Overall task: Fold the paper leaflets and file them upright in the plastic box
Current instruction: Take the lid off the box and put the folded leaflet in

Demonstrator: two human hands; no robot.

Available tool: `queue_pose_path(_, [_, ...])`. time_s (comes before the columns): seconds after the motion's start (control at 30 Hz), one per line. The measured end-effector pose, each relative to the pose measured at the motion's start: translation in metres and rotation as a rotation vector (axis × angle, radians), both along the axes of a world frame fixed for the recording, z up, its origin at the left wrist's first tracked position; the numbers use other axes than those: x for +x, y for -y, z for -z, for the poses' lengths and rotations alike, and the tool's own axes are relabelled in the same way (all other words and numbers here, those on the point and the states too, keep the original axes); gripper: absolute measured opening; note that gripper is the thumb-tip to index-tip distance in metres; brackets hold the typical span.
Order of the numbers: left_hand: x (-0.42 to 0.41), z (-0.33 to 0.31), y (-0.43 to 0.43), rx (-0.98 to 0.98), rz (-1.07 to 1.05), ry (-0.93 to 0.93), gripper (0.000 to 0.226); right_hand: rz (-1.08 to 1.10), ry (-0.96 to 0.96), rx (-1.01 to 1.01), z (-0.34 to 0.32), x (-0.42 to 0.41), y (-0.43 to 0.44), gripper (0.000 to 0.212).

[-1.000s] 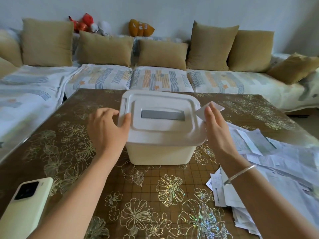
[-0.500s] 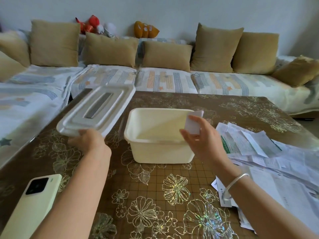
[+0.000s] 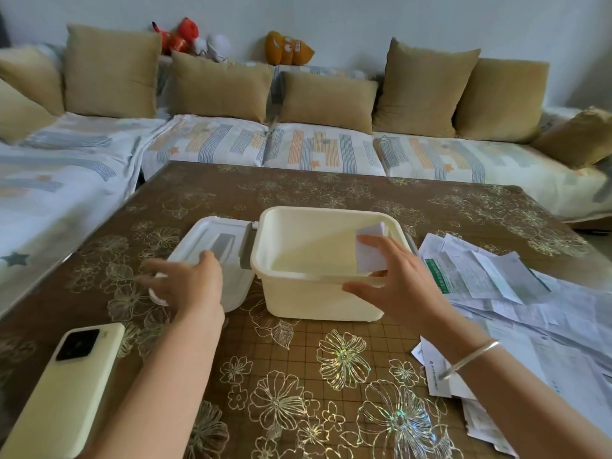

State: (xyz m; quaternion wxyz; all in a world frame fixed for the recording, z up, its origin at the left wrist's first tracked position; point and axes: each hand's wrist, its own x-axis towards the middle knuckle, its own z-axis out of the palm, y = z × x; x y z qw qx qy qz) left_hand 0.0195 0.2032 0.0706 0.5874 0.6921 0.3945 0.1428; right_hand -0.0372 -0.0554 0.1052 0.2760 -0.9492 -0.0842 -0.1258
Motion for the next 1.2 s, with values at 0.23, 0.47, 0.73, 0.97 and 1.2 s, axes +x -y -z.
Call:
queue_pose_path(0.23, [0.001, -0.025, 0.032, 0.251, 0.363, 0.394, 0.032, -0.080, 0.076, -0.104, -0.013, 0.019, 0.004, 0.038])
queue_pose_path(0.47, [0.007, -0.023, 0.033, 0.254, 0.464, 0.392, 0.027, -0.214, -0.051, -0.520, -0.015, 0.093, -0.038, 0.033])
queue_pose_path(0.73, [0.017, -0.018, 0.026, 0.289, 0.506, 0.416, 0.029, -0.275, -0.149, -0.655, 0.015, 0.129, -0.073, 0.028])
queue_pose_path(0.97, [0.020, -0.022, 0.024, 0.271, 0.531, 0.443, 0.029, -0.287, 0.044, -0.877, 0.024, 0.128, -0.064, 0.040])
queue_pose_path(1.2, [0.019, -0.025, 0.025, 0.276, 0.526, 0.460, 0.030, -0.265, 0.086, -0.860, 0.015, 0.125, -0.065, 0.042])
